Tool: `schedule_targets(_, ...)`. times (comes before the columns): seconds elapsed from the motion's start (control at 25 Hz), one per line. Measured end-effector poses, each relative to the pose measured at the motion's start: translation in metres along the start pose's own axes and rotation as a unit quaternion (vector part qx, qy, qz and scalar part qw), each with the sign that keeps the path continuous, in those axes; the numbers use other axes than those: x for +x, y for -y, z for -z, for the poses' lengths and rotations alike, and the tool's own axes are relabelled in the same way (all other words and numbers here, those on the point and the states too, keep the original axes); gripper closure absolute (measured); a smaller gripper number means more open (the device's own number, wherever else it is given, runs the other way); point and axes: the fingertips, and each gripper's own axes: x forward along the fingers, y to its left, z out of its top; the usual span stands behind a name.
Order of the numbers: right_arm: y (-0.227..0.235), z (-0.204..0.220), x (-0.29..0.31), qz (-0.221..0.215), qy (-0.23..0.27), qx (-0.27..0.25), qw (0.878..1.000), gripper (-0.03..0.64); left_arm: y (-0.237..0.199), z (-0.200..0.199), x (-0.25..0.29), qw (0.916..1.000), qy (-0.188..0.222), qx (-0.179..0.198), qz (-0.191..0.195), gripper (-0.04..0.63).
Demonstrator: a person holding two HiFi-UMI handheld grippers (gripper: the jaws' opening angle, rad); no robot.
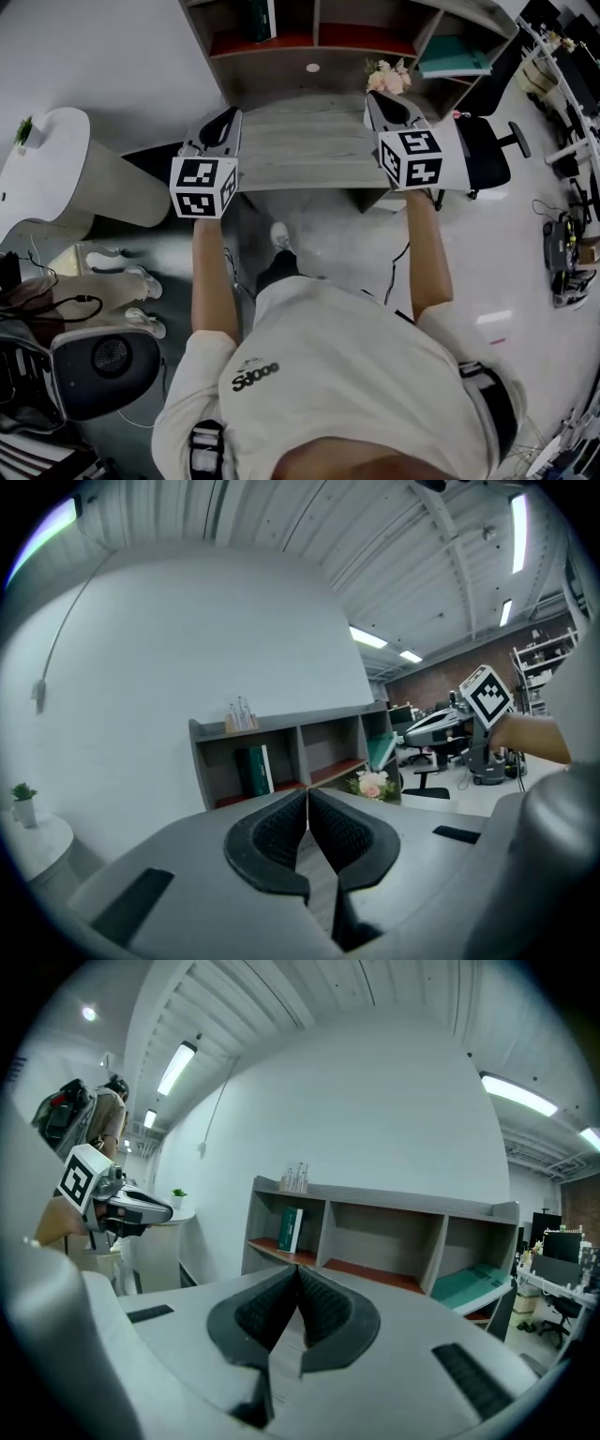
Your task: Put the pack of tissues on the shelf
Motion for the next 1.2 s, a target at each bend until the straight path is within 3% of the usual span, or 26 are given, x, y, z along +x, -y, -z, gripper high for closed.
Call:
schedule_targets(0.32,-0.019,-0.008,-0.089,0.014,0.023,-0.042,0.999,0.61,0.055,-0.017,-0.054,0.9998,0.016,0.007,0.007,0.575)
schedule_targets(0.64,-0.043,-0.007,-0.155,-0.003,0.037,-0.042,0.998,0.611,0.101,-0.025,-0.097,0.9993,0.027,0.019,0.02,0.575)
schedule_targets(1.2,-0.079,-0.017,-0.197,-0.019,0.046,-0.066,0.997,0.611,0.138,-0.047,-0.142,0.9968,0.056,0.043,0.037,0.574)
